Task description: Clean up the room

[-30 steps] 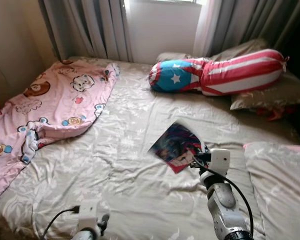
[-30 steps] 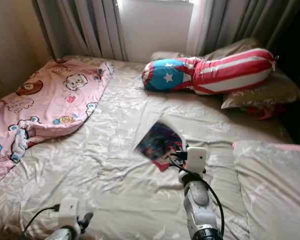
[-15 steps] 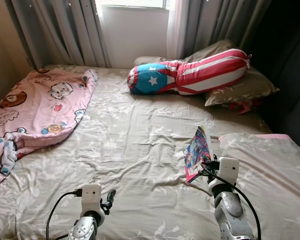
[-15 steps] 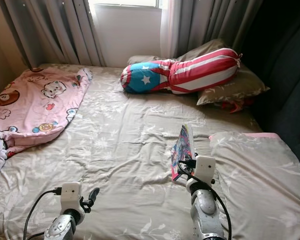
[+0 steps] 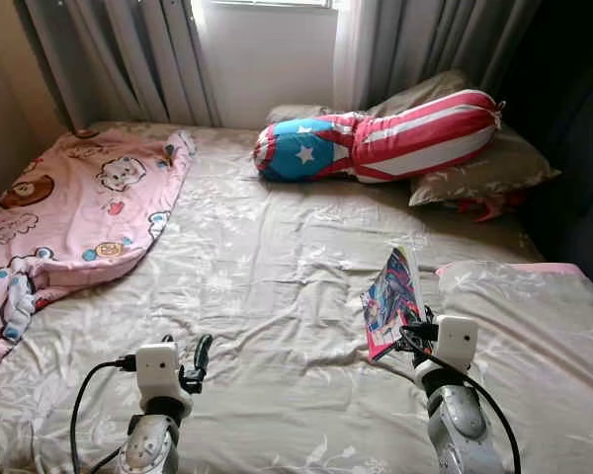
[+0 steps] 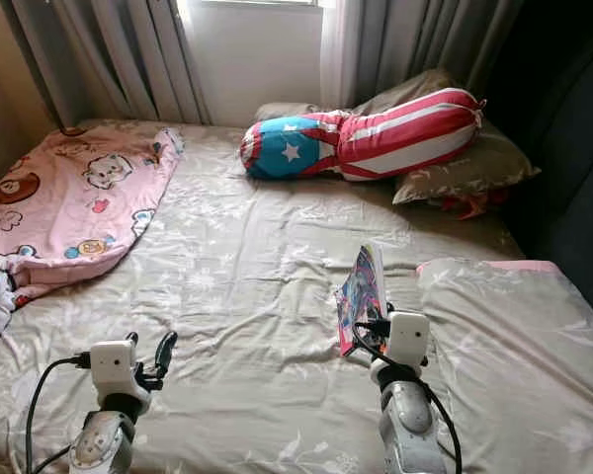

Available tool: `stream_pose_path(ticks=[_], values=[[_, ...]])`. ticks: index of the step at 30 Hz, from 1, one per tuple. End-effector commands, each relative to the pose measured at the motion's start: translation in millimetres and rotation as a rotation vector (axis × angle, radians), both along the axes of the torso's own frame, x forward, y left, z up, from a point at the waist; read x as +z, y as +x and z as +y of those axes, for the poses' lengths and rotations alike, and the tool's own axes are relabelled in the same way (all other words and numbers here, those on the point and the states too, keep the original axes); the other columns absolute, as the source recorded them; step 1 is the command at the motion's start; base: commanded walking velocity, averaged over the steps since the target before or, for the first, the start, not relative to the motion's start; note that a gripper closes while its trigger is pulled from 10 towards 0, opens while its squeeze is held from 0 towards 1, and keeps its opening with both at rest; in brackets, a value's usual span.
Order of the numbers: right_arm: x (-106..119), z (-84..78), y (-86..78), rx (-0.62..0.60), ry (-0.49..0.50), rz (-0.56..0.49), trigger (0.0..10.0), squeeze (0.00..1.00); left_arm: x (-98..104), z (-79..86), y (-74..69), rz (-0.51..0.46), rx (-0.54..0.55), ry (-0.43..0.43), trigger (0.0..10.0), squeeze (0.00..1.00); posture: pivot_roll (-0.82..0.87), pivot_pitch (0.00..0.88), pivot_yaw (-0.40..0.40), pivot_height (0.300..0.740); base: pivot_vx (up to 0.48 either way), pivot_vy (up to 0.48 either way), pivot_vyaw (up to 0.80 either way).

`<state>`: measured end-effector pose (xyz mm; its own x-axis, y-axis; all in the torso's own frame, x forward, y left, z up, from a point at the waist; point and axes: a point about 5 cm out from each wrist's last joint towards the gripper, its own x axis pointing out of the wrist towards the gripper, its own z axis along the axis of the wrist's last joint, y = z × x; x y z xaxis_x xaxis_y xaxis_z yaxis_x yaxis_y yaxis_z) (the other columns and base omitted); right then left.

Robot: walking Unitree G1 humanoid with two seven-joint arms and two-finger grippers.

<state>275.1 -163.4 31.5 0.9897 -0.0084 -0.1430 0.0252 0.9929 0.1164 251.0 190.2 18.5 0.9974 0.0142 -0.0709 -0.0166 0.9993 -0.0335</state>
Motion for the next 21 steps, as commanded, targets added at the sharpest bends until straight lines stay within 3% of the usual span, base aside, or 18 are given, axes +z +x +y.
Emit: stream_pose_path(ticks=[1,8,21], values=[[14.2,2.5,6.6,0.014,0.009,-0.065,10.0,0.00,-1.1,-2.0,-1.7,0.013,0.000,-0.010,10.0,0.00,-0.07,0.000,-0.042,0.734,0.000,0.000,0.00],[14.2,-0.6,4.0,0.008,-0.006,-0.071,10.0,0.00,-0.6,-9.2,-2.1,0.025,-0.006,-0.023,10.0,0.00,-0.07,0.000,-0.042,0.694,0.000,0.000,0.00],[11.1,-1.2,2.5,0.016,-0.014,-0.037,10.0,0.00,-0.2,-13.0,-3.8,0.035,-0.014,-0.029,10.0,0.00,-0.07,0.000,-0.049,0.694,0.000,0.000,0.00]])
